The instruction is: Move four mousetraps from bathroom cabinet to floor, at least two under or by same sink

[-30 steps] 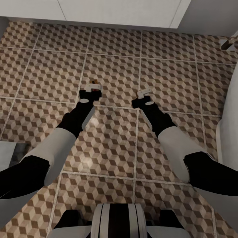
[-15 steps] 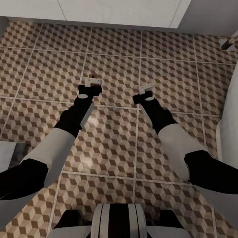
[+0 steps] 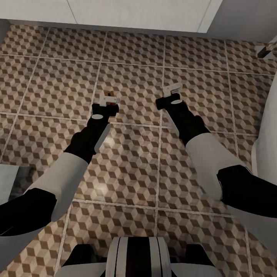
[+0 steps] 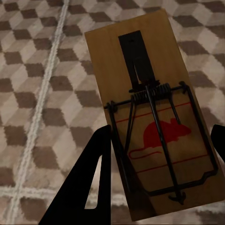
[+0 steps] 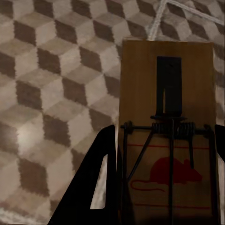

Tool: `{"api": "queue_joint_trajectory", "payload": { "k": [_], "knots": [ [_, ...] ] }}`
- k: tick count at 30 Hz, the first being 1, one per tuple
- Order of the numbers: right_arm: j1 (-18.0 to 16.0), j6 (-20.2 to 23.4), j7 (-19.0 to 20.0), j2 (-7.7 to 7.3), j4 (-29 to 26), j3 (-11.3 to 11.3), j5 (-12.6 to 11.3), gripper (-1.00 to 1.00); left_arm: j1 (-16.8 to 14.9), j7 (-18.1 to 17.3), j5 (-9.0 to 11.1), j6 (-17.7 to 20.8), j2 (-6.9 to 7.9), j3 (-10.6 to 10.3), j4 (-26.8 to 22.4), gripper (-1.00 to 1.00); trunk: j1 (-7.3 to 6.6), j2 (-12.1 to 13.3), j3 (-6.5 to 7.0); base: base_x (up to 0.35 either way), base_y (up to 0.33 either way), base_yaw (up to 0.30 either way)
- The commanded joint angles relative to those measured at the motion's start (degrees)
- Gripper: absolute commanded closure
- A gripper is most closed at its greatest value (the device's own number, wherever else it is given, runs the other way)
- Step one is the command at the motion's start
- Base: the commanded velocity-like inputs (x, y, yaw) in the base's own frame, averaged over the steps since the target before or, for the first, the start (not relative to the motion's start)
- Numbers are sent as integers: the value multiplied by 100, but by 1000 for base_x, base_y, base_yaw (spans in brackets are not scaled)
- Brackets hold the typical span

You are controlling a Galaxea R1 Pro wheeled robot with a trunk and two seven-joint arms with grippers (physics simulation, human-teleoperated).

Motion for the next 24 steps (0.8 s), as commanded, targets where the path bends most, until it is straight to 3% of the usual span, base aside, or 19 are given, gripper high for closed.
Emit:
{"api": "queue_joint_trajectory", "payload": {
  "k": [1,24],
  "knots": [
    [-26,62,-11,-2,-23,21,28,100,9,59,40,26,4,-25,-10,100,0,-1,-3,0,0,0],
    [-116,198,24,7,-88,40,8,100,55,59,39,26,13,-24,-22,100,28,-16,-3,0,0,0]
  ]
}}
